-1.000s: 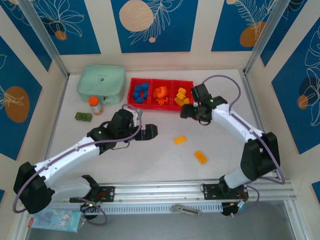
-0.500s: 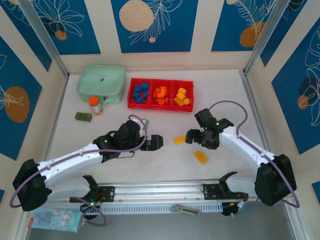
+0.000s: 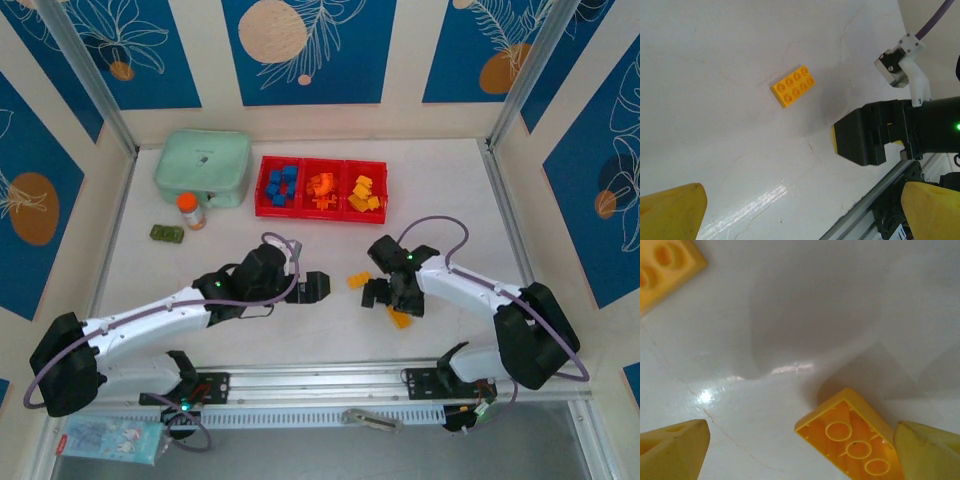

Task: Sort the legos into containers by color
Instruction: Pick up the lego from the bottom-center of the table, then place the lego in the container.

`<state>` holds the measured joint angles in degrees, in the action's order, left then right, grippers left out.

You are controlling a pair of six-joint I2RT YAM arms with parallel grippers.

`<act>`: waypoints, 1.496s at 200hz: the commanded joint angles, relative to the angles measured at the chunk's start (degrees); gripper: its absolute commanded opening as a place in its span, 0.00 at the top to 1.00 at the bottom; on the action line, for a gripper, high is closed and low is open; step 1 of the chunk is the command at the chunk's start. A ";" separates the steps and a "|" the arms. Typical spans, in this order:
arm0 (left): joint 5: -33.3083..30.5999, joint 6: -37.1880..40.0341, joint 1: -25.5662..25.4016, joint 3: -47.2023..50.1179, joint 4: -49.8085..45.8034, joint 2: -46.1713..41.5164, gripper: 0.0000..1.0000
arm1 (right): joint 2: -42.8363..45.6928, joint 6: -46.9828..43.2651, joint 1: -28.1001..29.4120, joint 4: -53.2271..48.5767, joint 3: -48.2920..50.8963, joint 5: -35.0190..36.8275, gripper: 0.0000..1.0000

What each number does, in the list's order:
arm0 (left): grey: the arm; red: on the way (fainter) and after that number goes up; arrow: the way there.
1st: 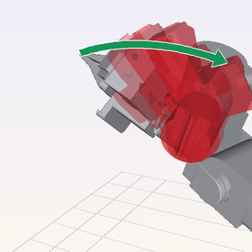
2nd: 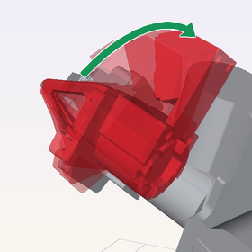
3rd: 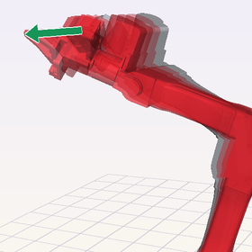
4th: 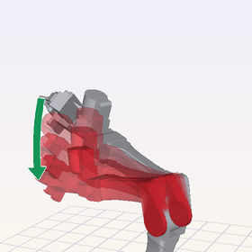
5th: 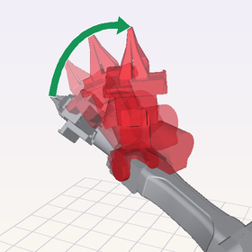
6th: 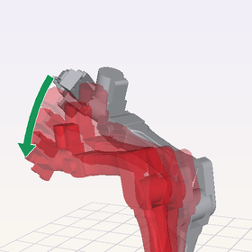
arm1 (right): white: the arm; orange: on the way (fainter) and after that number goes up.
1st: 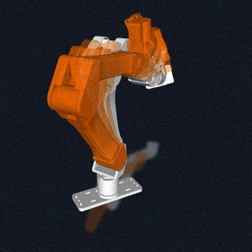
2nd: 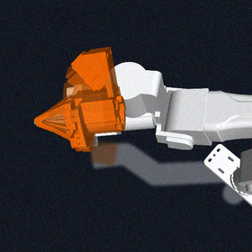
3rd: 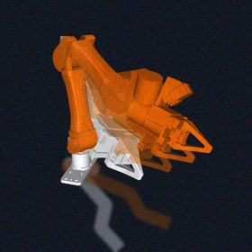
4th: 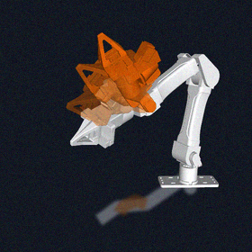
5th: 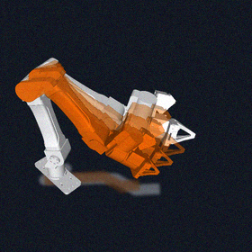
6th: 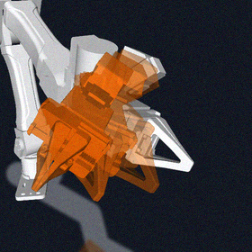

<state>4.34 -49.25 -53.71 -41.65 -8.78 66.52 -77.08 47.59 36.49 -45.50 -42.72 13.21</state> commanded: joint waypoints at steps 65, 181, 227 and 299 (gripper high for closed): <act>-0.80 0.03 -0.52 -0.98 0.11 1.09 0.01 | -2.91 5.68 6.18 -2.30 -0.01 3.70 0.30; -1.46 0.62 -0.52 -2.29 -0.99 1.79 0.01 | -3.05 2.58 6.75 3.33 0.21 2.67 0.73; -2.84 2.50 -0.27 -4.23 -2.77 1.58 0.01 | -0.40 -3.10 4.75 0.98 -8.00 5.30 0.75; -5.04 6.41 4.28 -9.60 -7.08 1.33 0.01 | -14.37 -15.01 -7.36 5.66 -29.94 6.72 0.75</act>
<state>0.75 -45.54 -51.75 -48.10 -12.51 67.75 -85.82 38.11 31.70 -42.00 -66.92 19.14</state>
